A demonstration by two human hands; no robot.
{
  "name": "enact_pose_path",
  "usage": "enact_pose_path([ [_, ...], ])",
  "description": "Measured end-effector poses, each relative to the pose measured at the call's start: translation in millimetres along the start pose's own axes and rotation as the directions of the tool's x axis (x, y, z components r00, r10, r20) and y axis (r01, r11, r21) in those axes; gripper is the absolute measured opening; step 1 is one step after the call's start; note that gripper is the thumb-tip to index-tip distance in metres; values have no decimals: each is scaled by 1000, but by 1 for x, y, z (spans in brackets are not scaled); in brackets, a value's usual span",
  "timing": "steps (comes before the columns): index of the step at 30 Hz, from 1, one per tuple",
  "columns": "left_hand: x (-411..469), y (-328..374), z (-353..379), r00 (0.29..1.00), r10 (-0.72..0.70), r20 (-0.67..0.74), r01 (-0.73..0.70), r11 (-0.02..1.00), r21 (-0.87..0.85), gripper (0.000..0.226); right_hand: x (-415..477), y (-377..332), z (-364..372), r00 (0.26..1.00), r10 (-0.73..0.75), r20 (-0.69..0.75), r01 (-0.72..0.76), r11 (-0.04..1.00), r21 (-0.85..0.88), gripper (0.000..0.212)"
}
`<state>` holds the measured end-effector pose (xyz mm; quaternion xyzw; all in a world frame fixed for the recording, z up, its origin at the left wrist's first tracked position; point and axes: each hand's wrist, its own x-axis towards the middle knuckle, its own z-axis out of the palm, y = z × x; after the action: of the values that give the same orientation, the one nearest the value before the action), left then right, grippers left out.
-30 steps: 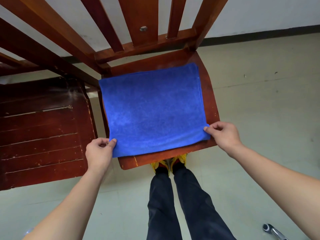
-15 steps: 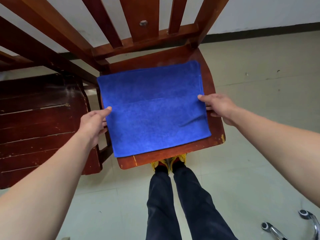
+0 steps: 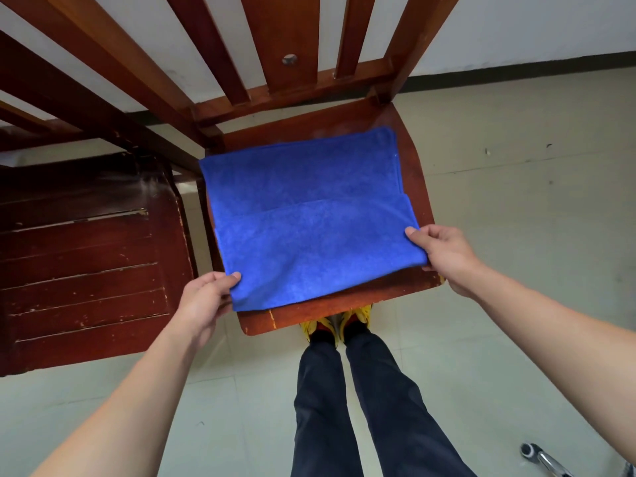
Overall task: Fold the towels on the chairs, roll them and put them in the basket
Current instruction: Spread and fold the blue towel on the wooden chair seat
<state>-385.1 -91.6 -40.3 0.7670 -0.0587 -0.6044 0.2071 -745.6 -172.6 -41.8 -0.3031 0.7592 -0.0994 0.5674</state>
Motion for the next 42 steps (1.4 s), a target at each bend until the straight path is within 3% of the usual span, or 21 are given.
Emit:
enact_pose_path([
  [4,-17,-20,-8,998,-40,56,37,998,52,14,-20,27,-10,1000,11,-4,-11,1000,0,30],
  [12,-26,-69,-15,1000,-27,-7,27,913,407,20,-33,81,-27,995,72,67,-41,920,-389,28],
  [16,-18,-76,-7,1000,-16,-8,18,922,387,17,-27,80,-17,985,147,87,-108,933,-344,17],
  [19,-13,-77,-1,999,-49,5,43,924,380,24,-24,76,-9,964,242,114,-207,945,-253,23],
  [21,-11,-78,-1,997,-70,18,54,891,451,30,-26,79,-8,946,295,131,-257,934,-249,30],
  [25,-16,-83,-7,994,-105,44,60,814,577,42,-36,89,-14,932,333,146,-273,906,-324,20],
  [32,-25,-97,-2,998,-34,58,4,893,450,6,-37,101,-18,928,266,259,-192,941,-278,11],
  [35,-20,-109,2,999,-21,39,3,913,408,10,-31,108,-15,927,250,279,-158,936,-315,5],
  [37,-18,-115,2,1000,-9,4,7,917,398,9,-26,113,-17,935,242,259,-156,937,-311,16],
  [42,-30,-124,-8,998,-37,-56,50,963,266,30,-34,115,-37,950,230,210,-177,954,-243,11],
])
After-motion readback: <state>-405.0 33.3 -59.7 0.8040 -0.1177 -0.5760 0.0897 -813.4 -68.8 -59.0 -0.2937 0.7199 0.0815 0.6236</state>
